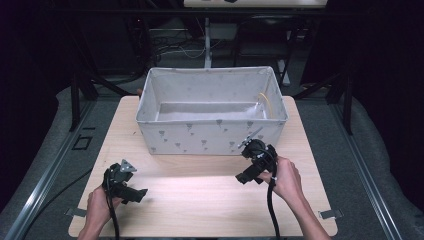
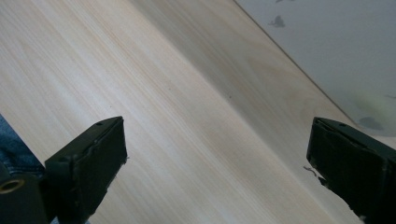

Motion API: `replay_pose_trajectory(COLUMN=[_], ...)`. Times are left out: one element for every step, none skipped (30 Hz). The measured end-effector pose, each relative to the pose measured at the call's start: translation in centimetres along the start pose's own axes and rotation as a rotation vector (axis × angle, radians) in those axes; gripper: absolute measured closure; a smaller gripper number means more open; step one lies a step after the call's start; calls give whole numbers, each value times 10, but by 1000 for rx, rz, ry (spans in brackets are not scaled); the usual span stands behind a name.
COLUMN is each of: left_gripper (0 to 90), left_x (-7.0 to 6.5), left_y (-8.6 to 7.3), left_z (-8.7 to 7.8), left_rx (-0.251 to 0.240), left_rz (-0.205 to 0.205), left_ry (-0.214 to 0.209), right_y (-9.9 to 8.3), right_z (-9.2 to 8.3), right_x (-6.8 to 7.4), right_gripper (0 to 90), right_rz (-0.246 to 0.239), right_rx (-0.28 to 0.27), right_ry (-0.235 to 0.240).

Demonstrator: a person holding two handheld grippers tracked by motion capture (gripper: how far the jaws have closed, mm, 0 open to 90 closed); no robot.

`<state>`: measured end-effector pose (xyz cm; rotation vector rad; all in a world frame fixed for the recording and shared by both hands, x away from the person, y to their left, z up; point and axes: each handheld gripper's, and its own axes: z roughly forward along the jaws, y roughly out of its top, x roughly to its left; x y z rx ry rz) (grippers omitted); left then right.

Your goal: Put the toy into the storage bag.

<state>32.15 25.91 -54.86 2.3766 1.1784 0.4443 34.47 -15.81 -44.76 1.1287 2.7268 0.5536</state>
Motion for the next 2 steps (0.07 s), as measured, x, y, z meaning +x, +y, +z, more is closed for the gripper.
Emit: replay_pose_trajectory(left_gripper=[1,1], left_x=[0,0], left_y=[0,0], left_z=[0,0], left_rx=[0,-5], left_rz=[0,-4], left_ry=[0,-5], right_y=[0,-2], right_z=[0,4], right_x=[0,0], right_gripper=[47,48], right_rz=[0,-14], right_rx=[0,14], right_ry=[0,2])
